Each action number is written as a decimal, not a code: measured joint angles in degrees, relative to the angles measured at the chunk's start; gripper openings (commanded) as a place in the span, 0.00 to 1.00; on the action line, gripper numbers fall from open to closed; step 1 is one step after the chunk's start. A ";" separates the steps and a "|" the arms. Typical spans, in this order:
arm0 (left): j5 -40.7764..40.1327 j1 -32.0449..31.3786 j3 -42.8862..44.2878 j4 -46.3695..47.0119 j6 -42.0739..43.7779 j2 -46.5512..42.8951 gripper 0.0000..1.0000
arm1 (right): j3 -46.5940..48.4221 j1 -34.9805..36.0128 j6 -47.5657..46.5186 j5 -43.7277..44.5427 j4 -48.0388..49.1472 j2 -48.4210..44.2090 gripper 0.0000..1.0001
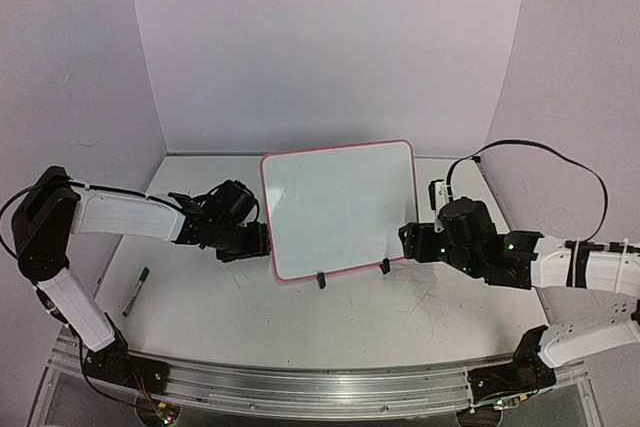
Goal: Write a sentence on the whiteboard
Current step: Move the whiteboard stand to the center of the board, then pick up the whiteboard marker from the corner of the board.
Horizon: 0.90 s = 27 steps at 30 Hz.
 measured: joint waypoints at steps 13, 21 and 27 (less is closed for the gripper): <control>-6.83 4.36 0.95 -12.34 1.43 -4.62 0.89 | 0.20 0.00 -0.89 0.50 -2.70 -0.21 0.78; -10.58 26.83 0.75 -27.13 3.46 -14.97 0.99 | 1.44 0.00 -3.53 -0.44 -2.77 -0.34 0.79; -7.00 41.05 -1.45 -32.91 5.18 -15.10 0.99 | 1.44 0.00 -5.20 -1.55 -2.71 -1.81 0.79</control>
